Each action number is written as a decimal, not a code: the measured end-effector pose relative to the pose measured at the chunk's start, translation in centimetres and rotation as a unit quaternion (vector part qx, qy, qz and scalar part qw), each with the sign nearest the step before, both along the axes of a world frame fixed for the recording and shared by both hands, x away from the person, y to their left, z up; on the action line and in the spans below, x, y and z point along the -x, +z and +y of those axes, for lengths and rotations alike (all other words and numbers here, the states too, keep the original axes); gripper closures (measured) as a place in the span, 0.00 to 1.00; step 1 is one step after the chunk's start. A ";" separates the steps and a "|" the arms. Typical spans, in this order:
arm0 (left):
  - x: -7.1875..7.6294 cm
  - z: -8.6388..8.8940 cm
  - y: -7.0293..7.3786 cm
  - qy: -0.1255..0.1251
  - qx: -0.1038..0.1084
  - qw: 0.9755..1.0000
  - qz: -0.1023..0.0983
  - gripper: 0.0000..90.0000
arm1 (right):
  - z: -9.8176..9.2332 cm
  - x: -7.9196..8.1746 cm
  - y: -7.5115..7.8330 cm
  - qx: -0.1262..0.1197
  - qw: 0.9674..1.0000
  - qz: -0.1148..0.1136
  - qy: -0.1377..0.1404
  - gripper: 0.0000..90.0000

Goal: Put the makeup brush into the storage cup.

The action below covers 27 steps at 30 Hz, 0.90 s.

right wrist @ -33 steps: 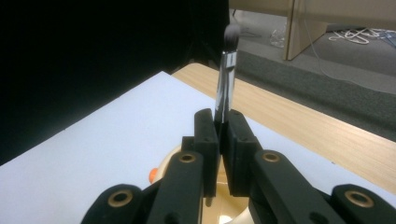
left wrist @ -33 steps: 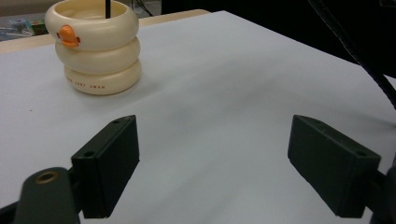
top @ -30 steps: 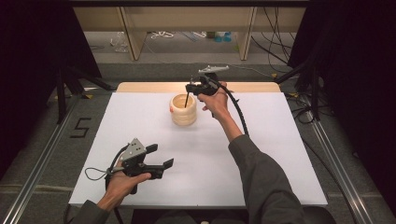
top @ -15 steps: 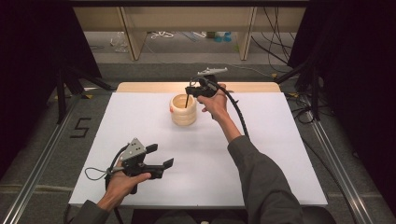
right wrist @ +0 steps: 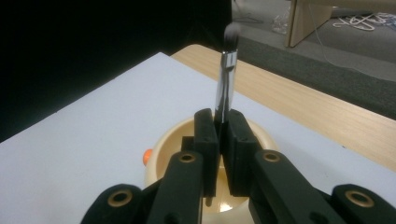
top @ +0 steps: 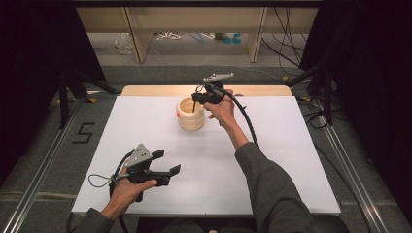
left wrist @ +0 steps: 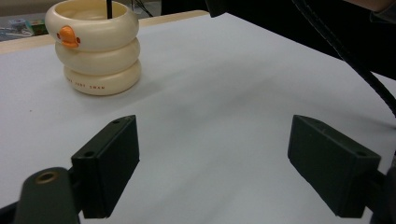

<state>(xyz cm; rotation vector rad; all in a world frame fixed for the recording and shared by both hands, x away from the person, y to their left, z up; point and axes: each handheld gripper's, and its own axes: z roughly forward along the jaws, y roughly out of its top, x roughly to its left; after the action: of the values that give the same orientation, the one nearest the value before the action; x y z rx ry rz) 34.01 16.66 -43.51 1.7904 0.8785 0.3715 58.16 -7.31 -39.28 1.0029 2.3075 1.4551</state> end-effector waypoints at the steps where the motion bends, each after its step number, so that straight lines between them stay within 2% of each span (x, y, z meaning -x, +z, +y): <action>1: 0.0 0.0 0.0 -0.002 0.003 1.000 -0.001 0.18 | 0.0 0.0 -0.1 0.000 1.000 0.003 0.000 0.95; 6: 0.0 0.0 0.0 -0.001 0.003 1.000 -0.001 0.18 | -0.2 -0.1 -0.4 0.007 1.000 0.000 0.002 0.95; 8: 0.0 0.0 0.0 -0.001 0.003 1.000 -0.001 0.18 | -0.2 0.0 -0.5 0.003 1.000 0.008 -0.001 0.95; 11: -0.1 0.0 0.0 -0.002 0.003 1.000 0.000 0.18 | -0.2 -0.1 -0.9 0.007 1.000 0.002 -0.002 0.95; 12: -0.1 0.0 0.0 -0.001 0.002 1.000 0.000 0.18 | -0.2 -0.1 -1.0 0.007 1.000 0.011 -0.001 0.95; 13: 0.0 0.0 0.0 -0.002 0.003 1.000 -0.001 0.18 | -0.2 -0.1 -1.2 0.008 1.000 0.005 0.000 0.95; 16: -0.1 0.0 0.0 -0.001 0.003 1.000 0.000 0.18 | -0.1 0.0 -1.2 0.008 1.000 0.015 0.000 0.95; 17: 0.0 0.0 0.0 -0.002 0.003 1.000 0.000 0.18 | -0.1 -0.1 -1.3 0.009 1.000 0.009 0.001 0.94; 18: 0.0 0.0 0.0 -0.002 0.003 1.000 0.000 0.18 | -0.1 -0.1 -1.3 0.009 1.000 0.011 0.000 0.90; 22: -0.1 0.0 0.0 -0.002 0.002 1.000 0.000 0.18 | -0.2 -0.1 -1.2 0.012 1.000 0.018 -0.019 0.62; 24: -0.1 0.0 -0.1 -0.002 0.003 1.000 -0.001 0.18 | -0.5 -0.1 -1.0 0.017 0.999 0.018 -0.039 0.45; 27: -0.1 0.0 -0.1 -0.002 0.004 1.000 -0.001 0.18 | -1.0 0.0 -0.6 0.020 0.997 0.008 -0.068 0.28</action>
<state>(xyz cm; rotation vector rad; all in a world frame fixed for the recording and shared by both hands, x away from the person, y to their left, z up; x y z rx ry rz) 34.13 16.67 -43.60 1.7840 0.8735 0.3667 58.17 -8.27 -39.84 1.1399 2.2234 1.3474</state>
